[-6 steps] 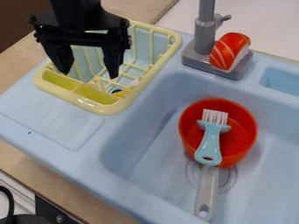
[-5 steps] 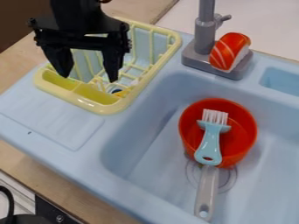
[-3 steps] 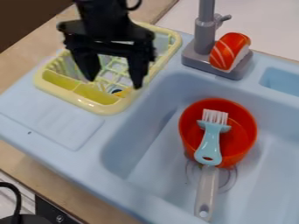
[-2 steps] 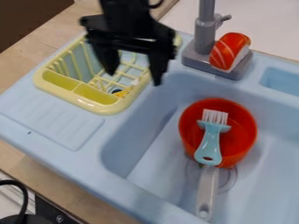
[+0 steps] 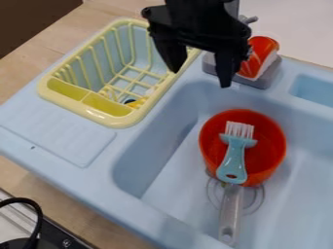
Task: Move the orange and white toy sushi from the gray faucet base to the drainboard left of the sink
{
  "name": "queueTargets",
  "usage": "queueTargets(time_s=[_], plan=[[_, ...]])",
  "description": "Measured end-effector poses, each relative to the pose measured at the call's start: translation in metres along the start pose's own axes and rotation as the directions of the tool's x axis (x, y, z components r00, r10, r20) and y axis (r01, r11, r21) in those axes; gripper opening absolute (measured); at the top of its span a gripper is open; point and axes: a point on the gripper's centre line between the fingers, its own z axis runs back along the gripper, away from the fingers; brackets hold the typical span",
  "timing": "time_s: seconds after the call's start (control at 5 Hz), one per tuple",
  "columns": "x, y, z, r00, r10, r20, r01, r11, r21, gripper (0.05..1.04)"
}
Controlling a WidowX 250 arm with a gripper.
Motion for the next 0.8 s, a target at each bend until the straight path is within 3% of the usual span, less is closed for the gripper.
queueTargets(time_s=[0.6, 0.8], plan=[[0.032, -0.016, -0.006, 0.996, -0.075, 0.057, 0.075, 0.997, 0.003, 1.001], [0.035, -0.019, -0.009, 0.995, -0.055, 0.078, 0.051, 0.997, 0.062, 1.001]])
